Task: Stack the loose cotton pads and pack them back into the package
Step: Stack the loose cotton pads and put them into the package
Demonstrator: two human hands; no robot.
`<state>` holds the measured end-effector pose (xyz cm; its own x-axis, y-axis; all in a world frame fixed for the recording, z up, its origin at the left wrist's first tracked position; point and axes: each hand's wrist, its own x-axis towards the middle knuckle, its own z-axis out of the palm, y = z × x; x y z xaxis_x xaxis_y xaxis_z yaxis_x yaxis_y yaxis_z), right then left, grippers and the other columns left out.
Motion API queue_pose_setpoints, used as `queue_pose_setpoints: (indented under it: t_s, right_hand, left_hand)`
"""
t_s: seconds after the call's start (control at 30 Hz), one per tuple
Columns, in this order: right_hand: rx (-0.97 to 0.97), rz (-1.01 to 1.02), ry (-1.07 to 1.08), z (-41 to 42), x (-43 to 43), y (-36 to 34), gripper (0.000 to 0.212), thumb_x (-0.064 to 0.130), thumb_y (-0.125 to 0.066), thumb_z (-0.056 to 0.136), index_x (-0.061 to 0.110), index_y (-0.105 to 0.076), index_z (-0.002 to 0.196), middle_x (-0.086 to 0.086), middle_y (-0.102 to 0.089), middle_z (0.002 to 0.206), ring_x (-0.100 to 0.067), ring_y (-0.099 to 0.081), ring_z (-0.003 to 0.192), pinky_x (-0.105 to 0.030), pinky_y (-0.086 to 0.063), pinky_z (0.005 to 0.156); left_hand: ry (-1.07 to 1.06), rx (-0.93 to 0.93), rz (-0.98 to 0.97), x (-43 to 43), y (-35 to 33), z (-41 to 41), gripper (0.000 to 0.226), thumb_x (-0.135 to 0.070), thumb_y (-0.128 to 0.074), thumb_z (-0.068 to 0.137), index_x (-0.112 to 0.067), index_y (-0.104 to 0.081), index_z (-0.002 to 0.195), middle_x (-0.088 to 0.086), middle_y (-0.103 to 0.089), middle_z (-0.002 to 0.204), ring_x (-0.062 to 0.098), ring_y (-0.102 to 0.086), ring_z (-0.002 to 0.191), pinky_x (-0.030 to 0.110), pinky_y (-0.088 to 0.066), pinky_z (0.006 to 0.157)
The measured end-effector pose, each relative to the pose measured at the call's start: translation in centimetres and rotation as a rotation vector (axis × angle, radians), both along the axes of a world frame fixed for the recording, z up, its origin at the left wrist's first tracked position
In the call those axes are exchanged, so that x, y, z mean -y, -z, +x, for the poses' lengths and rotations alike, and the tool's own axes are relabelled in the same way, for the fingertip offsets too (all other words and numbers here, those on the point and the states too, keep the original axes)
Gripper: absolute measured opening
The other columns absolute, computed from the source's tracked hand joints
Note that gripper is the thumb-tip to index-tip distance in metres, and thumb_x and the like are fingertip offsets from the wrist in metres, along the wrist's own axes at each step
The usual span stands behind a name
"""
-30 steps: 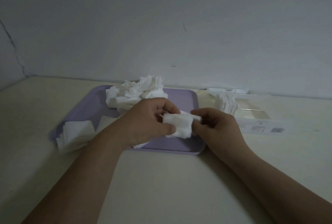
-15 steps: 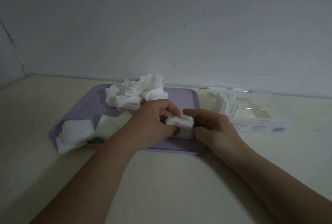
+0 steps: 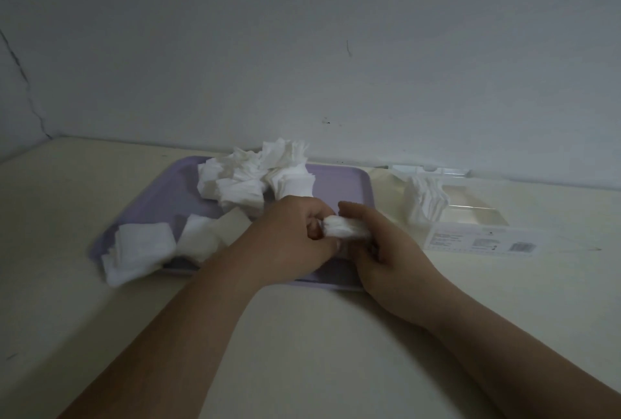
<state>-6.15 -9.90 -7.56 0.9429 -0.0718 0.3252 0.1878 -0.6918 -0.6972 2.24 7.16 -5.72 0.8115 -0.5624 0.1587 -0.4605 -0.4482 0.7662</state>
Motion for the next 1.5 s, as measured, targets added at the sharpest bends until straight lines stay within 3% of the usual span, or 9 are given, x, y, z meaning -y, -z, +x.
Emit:
queue_pose_setpoints:
  t_s: [0.13, 0.2, 0.3, 0.63, 0.8, 0.97, 1.1, 1.27, 1.5]
  right_hand:
    - [0.020, -0.087, -0.009, 0.1, -0.1, 0.7, 0.057, 0.004, -0.050, 0.096, 0.017, -0.044, 0.151, 0.001, -0.054, 0.142, -0.011, -0.052, 0.126, -0.007, -0.030, 0.108]
    - [0.034, 0.013, 0.082, 0.1, -0.1, 0.2, 0.048, 0.003, -0.055, 0.098, 0.020, -0.055, 0.142, 0.006, -0.064, 0.121, 0.008, -0.057, 0.097, 0.005, -0.032, 0.088]
    - [0.066, 0.084, 0.176, 0.2, 0.0, -0.1, 0.040, 0.006, -0.064, 0.094, 0.021, -0.062, 0.131, 0.016, -0.062, 0.087, 0.014, -0.057, 0.070, 0.001, -0.038, 0.068]
    - [0.030, 0.124, 0.252, 0.1, 0.0, -0.3, 0.040, 0.015, -0.070, 0.092, 0.025, -0.063, 0.130, 0.019, -0.062, 0.088, 0.017, -0.057, 0.073, 0.001, -0.039, 0.067]
    - [0.007, 0.206, 0.264, 0.3, 0.3, -0.2, 0.042, 0.021, -0.072, 0.090, 0.031, -0.061, 0.130, 0.013, -0.071, 0.100, 0.006, -0.065, 0.081, -0.004, -0.045, 0.070]
    - [0.008, 0.310, 0.255, 0.4, 0.7, 0.0, 0.042, 0.022, -0.076, 0.090, 0.026, -0.062, 0.129, 0.010, -0.076, 0.102, -0.005, -0.072, 0.090, -0.022, -0.055, 0.081]
    - [-0.007, 0.405, 0.217, 0.5, 0.8, 0.1, 0.042, 0.021, -0.079, 0.086, 0.026, -0.064, 0.125, 0.007, -0.079, 0.096, -0.008, -0.075, 0.087, -0.029, -0.060, 0.080]
    - [0.002, 0.520, 0.162, 0.4, 1.0, 0.2, 0.038, 0.007, -0.074, 0.085, 0.022, -0.069, 0.120, 0.005, -0.080, 0.099, -0.012, -0.077, 0.090, -0.032, -0.062, 0.080]
    - [0.003, 0.605, 0.086, 0.6, 0.9, 0.3, 0.029, 0.008, -0.073, 0.093, 0.016, -0.071, 0.120, 0.001, -0.081, 0.103, -0.015, -0.077, 0.097, -0.034, -0.061, 0.088]
  left_hand:
    - [0.022, -0.027, 0.013, -0.1, -0.3, 0.0, 0.030, -0.021, -0.064, 0.077, -0.032, -0.072, 0.104, -0.004, -0.075, 0.076, 0.016, -0.072, 0.072, 0.041, -0.061, 0.075]
    - [-0.117, 0.029, 0.004, -0.8, -0.2, 0.6, 0.033, -0.011, -0.062, 0.084, -0.029, -0.070, 0.110, -0.013, -0.070, 0.066, 0.004, -0.064, 0.061, 0.026, -0.056, 0.067]
    - [-0.332, 0.259, 0.150, -1.7, 0.1, 1.4, 0.017, -0.018, -0.062, 0.088, -0.020, -0.071, 0.102, -0.004, -0.070, 0.075, 0.020, -0.068, 0.076, 0.032, -0.058, 0.074]
    - [-0.318, 0.023, 0.247, -1.4, 0.0, 1.7, 0.022, -0.039, -0.079, 0.082, -0.025, -0.062, 0.081, -0.009, -0.063, 0.077, 0.019, -0.064, 0.077, 0.033, -0.055, 0.074]
    - [-0.297, -0.106, -0.166, -1.8, -1.7, 0.9, 0.015, -0.012, -0.078, 0.088, -0.018, -0.064, 0.087, -0.002, -0.069, 0.071, 0.009, -0.063, 0.060, 0.013, -0.045, 0.053]
    - [0.019, -0.390, -0.531, -0.9, -2.7, -0.3, 0.046, 0.007, -0.072, 0.088, -0.018, -0.061, 0.125, 0.008, -0.075, 0.085, 0.017, -0.068, 0.065, 0.026, -0.053, 0.058]
    - [0.083, -0.380, -0.396, -0.1, -1.8, -0.9, 0.045, 0.004, -0.075, 0.087, -0.017, -0.065, 0.126, 0.002, -0.077, 0.094, 0.008, -0.069, 0.079, 0.019, -0.051, 0.062]
    - [-0.030, -0.323, -0.310, 0.4, -1.1, -1.1, 0.011, -0.008, -0.076, 0.089, -0.017, -0.074, 0.095, -0.006, -0.074, 0.074, 0.002, -0.060, 0.060, 0.019, -0.049, 0.057]
    - [-0.066, -0.270, -0.333, 0.6, -0.6, -1.0, 0.008, -0.010, -0.079, 0.088, -0.012, -0.075, 0.095, -0.008, -0.074, 0.073, -0.004, -0.059, 0.056, 0.012, -0.045, 0.053]
